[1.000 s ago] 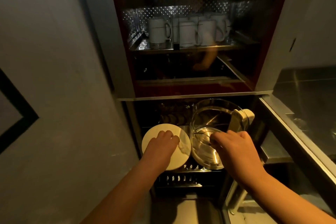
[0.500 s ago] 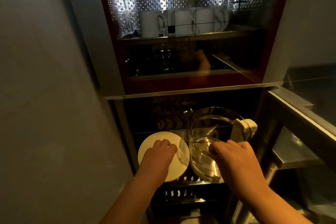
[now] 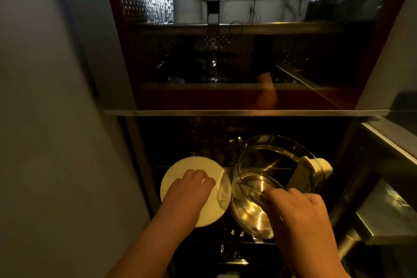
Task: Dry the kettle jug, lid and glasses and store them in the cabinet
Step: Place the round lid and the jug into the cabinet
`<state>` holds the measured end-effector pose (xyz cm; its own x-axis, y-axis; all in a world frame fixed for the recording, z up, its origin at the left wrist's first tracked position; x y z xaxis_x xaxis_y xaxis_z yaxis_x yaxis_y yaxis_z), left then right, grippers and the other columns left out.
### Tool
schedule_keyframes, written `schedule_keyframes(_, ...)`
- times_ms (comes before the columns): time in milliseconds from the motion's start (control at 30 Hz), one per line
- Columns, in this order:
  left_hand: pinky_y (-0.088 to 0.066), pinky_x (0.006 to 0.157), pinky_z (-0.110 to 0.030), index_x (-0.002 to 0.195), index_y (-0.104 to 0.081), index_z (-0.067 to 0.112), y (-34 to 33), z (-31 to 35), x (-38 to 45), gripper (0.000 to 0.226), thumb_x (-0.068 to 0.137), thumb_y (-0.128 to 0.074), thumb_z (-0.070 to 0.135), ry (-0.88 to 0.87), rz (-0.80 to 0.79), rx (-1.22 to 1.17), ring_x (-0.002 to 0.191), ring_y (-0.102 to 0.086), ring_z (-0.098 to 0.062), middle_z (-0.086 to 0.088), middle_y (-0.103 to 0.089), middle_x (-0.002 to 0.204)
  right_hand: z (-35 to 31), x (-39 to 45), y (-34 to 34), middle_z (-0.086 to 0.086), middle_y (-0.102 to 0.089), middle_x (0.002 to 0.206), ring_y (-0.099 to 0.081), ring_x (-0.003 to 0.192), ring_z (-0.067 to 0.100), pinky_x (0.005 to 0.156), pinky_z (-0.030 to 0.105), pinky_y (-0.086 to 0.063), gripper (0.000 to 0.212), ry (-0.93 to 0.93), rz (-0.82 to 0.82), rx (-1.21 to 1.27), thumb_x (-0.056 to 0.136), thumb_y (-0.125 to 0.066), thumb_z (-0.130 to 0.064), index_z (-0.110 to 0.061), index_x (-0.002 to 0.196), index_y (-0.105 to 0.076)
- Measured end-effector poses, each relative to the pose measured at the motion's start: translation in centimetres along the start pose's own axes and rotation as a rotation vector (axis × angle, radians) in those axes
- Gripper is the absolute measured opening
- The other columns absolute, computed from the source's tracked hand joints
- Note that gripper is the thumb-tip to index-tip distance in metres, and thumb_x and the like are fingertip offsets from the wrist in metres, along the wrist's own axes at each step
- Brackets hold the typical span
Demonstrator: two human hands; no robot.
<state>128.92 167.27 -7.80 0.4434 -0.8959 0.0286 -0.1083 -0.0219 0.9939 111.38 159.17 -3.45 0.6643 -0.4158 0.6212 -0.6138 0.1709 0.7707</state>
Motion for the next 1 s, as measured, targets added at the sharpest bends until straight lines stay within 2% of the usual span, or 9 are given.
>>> schedule_keyframes(367, -0.029, 0.078, -0.026, 0.139, -0.030, 0.026, -0.3, 0.3, 0.3, 0.075, 0.076, -0.066, 0.008, -0.011, 0.079, -0.057, 0.127, -0.027, -0.018, 0.003, -0.029, 0.142, 1.4, 0.0, 0.0, -0.015, -0.056, 0.061, -0.052, 0.052, 0.011, 0.059, 0.028, -0.036, 0.045, 0.015, 0.003, 0.019, 0.044, -0.091, -0.006, -0.024, 0.076, -0.064)
schedule_keyframes(600, -0.026, 0.078, -0.022, 0.140, -0.027, 0.028, -1.1, 0.1, 0.7, 0.074, 0.078, -0.060, 0.007, -0.040, 0.135, -0.079, 0.126, -0.025, -0.014, 0.007, -0.028, 0.141, 1.6, 0.0, -1.1, -0.016, -0.054, 0.060, -0.050, 0.051, 0.012, 0.059, 0.028, -0.033, 0.045, 0.007, -0.001, 0.011, 0.044, -0.090, -0.006, -0.025, 0.074, -0.063)
schedule_keyframes(833, -0.030, 0.082, -0.020, 0.139, -0.030, 0.032, -2.2, -0.5, 1.5, 0.067, 0.082, -0.058, 0.010, -0.044, 0.224, -0.109, 0.125, -0.026, -0.011, 0.010, -0.030, 0.140, 2.1, -1.2, -3.1, -0.015, -0.056, 0.065, -0.051, 0.055, 0.014, 0.063, 0.029, -0.031, 0.042, -0.005, 0.024, 0.023, 0.050, -0.088, -0.005, -0.023, 0.080, -0.065)
schedule_keyframes(1000, -0.026, 0.083, -0.017, 0.140, -0.030, 0.033, -3.0, -0.7, 1.9, 0.063, 0.087, -0.056, 0.011, -0.069, 0.293, -0.130, 0.129, -0.024, -0.009, 0.013, -0.029, 0.143, 2.3, -1.5, -4.0, -0.014, -0.057, 0.066, -0.053, 0.056, 0.015, 0.064, 0.030, -0.031, 0.041, 0.009, 0.046, 0.018, 0.050, -0.087, -0.007, -0.022, 0.082, -0.066)
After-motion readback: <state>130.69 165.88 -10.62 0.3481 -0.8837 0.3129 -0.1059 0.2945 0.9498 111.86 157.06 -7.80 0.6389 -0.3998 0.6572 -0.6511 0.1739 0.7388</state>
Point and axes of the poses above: each hand's wrist, its own x-axis towards the middle knuckle, its own y-axis out of the back of the hand, z = x × y, the point moved 5 cm from there along x, towards the middle knuckle
